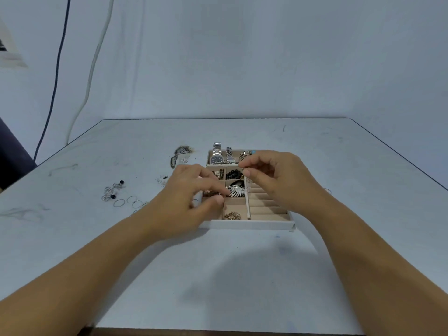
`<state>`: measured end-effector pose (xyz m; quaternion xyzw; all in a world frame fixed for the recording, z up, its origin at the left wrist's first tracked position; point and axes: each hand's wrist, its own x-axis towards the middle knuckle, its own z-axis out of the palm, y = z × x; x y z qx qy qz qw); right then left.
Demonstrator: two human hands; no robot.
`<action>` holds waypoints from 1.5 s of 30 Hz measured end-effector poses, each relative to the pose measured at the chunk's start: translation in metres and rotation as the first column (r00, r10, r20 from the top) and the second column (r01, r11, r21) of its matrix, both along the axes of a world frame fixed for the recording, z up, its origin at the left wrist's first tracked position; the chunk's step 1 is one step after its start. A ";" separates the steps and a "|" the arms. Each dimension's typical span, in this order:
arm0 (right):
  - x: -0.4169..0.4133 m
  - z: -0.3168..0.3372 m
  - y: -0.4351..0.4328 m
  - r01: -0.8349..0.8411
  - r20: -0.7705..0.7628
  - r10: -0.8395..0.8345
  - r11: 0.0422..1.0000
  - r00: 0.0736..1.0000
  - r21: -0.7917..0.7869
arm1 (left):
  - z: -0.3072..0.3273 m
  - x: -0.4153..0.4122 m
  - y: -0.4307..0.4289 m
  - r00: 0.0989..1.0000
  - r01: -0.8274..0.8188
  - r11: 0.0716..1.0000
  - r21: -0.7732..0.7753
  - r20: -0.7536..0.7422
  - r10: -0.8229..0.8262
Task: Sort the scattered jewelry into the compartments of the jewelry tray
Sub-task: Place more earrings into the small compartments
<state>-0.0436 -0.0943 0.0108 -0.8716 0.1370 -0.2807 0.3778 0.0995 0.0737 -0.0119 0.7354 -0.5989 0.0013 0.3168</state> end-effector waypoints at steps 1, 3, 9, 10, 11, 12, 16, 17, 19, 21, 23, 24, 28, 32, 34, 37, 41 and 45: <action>0.000 0.000 0.001 -0.015 -0.007 0.015 1.000 1.000 0.013 | 0.002 0.006 0.006 1.000 -0.010 1.000 -0.007 -0.013 0.010; 0.000 0.001 0.005 -0.043 -0.020 0.044 0.998 0.999 0.044 | 0.001 0.018 0.018 0.999 -0.034 0.999 0.000 -0.002 0.034; 0.000 0.002 0.016 -0.086 -0.075 0.089 0.996 0.993 0.035 | -0.024 0.026 0.038 0.996 -0.067 0.995 0.075 0.057 0.063; 0.000 0.001 0.018 -0.086 -0.090 0.088 0.996 0.992 0.022 | -0.026 0.026 0.039 0.996 -0.062 0.993 0.097 0.071 0.056; 0.000 0.001 0.018 -0.084 -0.106 0.085 0.996 0.991 0.015 | -0.028 0.026 0.040 0.995 -0.066 0.991 0.114 0.082 0.056; 0.000 0.000 0.019 -0.080 -0.121 0.081 0.997 0.989 0.011 | -0.029 0.025 0.040 0.994 -0.071 0.990 0.121 0.090 0.060; 0.000 -0.001 0.020 -0.061 -0.148 0.062 0.998 0.987 0.006 | -0.030 0.023 0.041 0.994 -0.076 0.989 0.130 0.091 0.065; 0.000 -0.001 0.020 -0.062 -0.147 0.063 0.998 0.987 0.012 | -0.030 0.023 0.041 0.994 -0.077 0.989 0.129 0.090 0.066; -0.001 -0.001 0.021 -0.066 -0.145 0.072 0.997 0.987 0.040 | -0.030 0.023 0.041 0.993 -0.083 0.989 0.125 0.089 0.072; -0.001 -0.001 0.023 -0.068 -0.147 0.077 0.995 0.986 0.069 | -0.030 0.023 0.041 0.993 -0.088 0.989 0.120 0.093 0.077; -0.001 -0.002 0.024 -0.068 -0.172 0.075 0.997 0.982 0.044 | -0.030 0.022 0.040 0.993 -0.085 0.990 0.114 0.090 0.075; 0.000 -0.003 0.024 -0.075 -0.205 0.075 0.997 0.976 0.007 | -0.030 0.022 0.040 0.994 -0.082 0.990 0.112 0.087 0.072; 0.000 -0.007 0.024 -0.089 -0.344 0.037 0.987 0.938 -0.134 | -0.031 0.023 0.040 0.994 -0.079 0.991 0.109 0.084 0.070; 0.005 -0.011 0.025 -0.081 -0.359 -0.024 0.959 0.933 -0.273 | -0.031 0.025 0.040 0.994 -0.076 0.991 0.112 0.083 0.067; 0.007 -0.013 0.025 -0.067 -0.369 -0.060 0.945 0.928 -0.322 | -0.031 0.025 0.040 0.994 -0.078 0.990 0.114 0.083 0.068; 0.005 -0.015 0.024 -0.066 -0.384 -0.071 0.941 0.921 -0.333 | -0.029 0.025 0.041 0.995 -0.080 0.990 0.118 0.063 0.073; 0.007 -0.010 0.029 -0.059 -0.251 -0.009 0.963 0.968 -0.263 | -0.017 0.033 0.050 0.993 -0.119 0.989 0.084 0.021 0.118; 0.017 -0.007 0.045 -0.164 -0.230 0.105 0.953 0.967 -0.254 | -0.009 0.049 0.075 0.975 -0.223 0.969 0.105 0.043 0.220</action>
